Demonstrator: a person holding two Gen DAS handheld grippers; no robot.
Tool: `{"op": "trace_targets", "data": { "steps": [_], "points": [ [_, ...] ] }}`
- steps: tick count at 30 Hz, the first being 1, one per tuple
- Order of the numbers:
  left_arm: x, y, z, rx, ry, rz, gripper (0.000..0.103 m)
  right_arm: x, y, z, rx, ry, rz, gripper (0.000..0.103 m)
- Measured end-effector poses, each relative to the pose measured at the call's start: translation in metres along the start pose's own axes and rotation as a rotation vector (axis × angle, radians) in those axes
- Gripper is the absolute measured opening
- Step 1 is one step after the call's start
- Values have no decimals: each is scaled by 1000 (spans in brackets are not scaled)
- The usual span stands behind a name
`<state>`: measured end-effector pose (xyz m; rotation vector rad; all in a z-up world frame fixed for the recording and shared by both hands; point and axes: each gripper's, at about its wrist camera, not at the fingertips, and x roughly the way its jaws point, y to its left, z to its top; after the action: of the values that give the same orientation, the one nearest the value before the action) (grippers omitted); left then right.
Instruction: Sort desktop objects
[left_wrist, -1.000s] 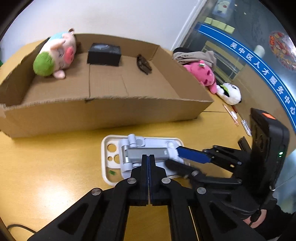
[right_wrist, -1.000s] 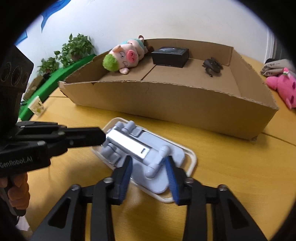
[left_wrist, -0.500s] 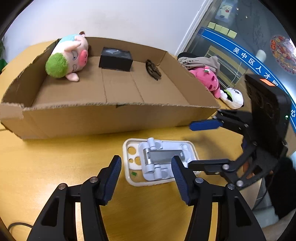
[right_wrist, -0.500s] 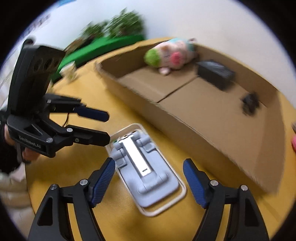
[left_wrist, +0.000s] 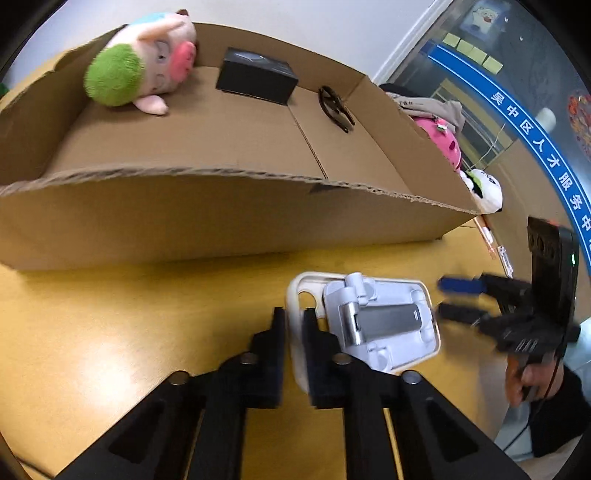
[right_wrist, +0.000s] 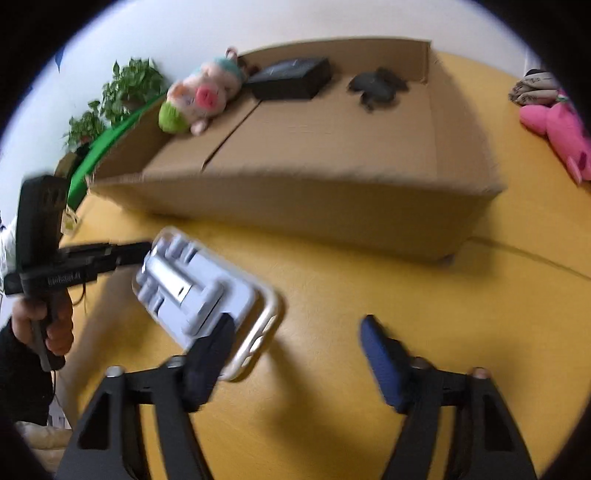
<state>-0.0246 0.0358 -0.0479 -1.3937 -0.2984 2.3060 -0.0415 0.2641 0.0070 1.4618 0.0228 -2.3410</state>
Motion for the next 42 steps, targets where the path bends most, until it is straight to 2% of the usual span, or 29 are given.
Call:
{"op": "trace_targets", "data": {
  "steps": [3, 4, 8, 10, 12, 14, 16, 17, 19, 21, 22, 23, 27, 28, 29, 30, 31, 32, 33, 34, 37, 39, 41, 42],
  "points": [
    [2, -4, 2, 18, -1, 22, 5, 0, 25, -2, -55, -19, -110, 25],
    [1, -4, 1, 17, -9, 26, 5, -1, 28, -1, -54, -24, -118, 11],
    [-11, -10, -8, 48, -74, 66, 5, -10, 37, -3, -60, -51, -146, 8],
    [-27, -12, -14, 56, -147, 67, 5, -24, 39, -10, -60, -110, -135, 7],
    [-49, -18, -22, 85, -253, 59, 4, -57, 46, -16, -71, -260, -118, 8],
    [-81, -25, -36, 133, -414, 10, 5, -94, 58, -25, -106, -428, -121, 9],
    [-105, -30, -50, 195, -542, -34, 8, -132, 69, -42, -157, -617, -119, 7],
    [-111, -33, -56, 235, -576, -28, 9, -143, 74, -49, -187, -672, -110, 7],
    [-108, -36, -67, 302, -566, 2, 11, -149, 85, -63, -279, -719, -121, 7],
    [-100, -30, -75, 300, -534, 32, 11, -141, 94, -77, -356, -694, -139, 7],
    [-96, -24, -79, 291, -511, 18, 4, -135, 96, -86, -379, -661, -137, 7],
    [-92, -21, -82, 285, -491, 21, 3, -128, 96, -90, -385, -623, -130, 7],
    [-88, -18, -88, 285, -447, 40, 4, -107, 81, -87, -293, -456, -41, 12],
    [-88, -16, -89, 274, -430, 39, 4, -103, 72, -83, -248, -421, -1, 24],
    [-85, -16, -87, 259, -404, 42, 5, -99, 64, -77, -203, -393, 30, 45],
    [-80, -14, -83, 238, -371, 52, 15, -97, 56, -74, -153, -373, 56, 59],
    [-76, -12, -79, 215, -342, 69, 45, -93, 48, -68, -102, -359, 90, 80],
    [-72, -10, -74, 186, -322, 95, 62, -91, 40, -61, -57, -352, 124, 81],
    [-69, -7, -69, 149, -318, 119, 85, -87, 31, -50, -10, -330, 162, 81],
    [-68, -4, -66, 119, -319, 127, 88, -81, 23, -39, 23, -299, 188, 81],
    [-55, 11, -48, 10, -254, 85, 88, -53, 4, -14, 114, -176, 235, 81],
    [-46, 16, -38, -31, -227, 88, 85, -37, -2, -6, 149, -147, 252, 81],
    [-32, 20, -31, -45, -175, 94, 66, -30, -4, 4, 155, -131, 239, 80],
    [-25, 22, -28, -50, -155, 97, 46, -26, -2, 6, 146, -124, 228, 77]
  ]
}}
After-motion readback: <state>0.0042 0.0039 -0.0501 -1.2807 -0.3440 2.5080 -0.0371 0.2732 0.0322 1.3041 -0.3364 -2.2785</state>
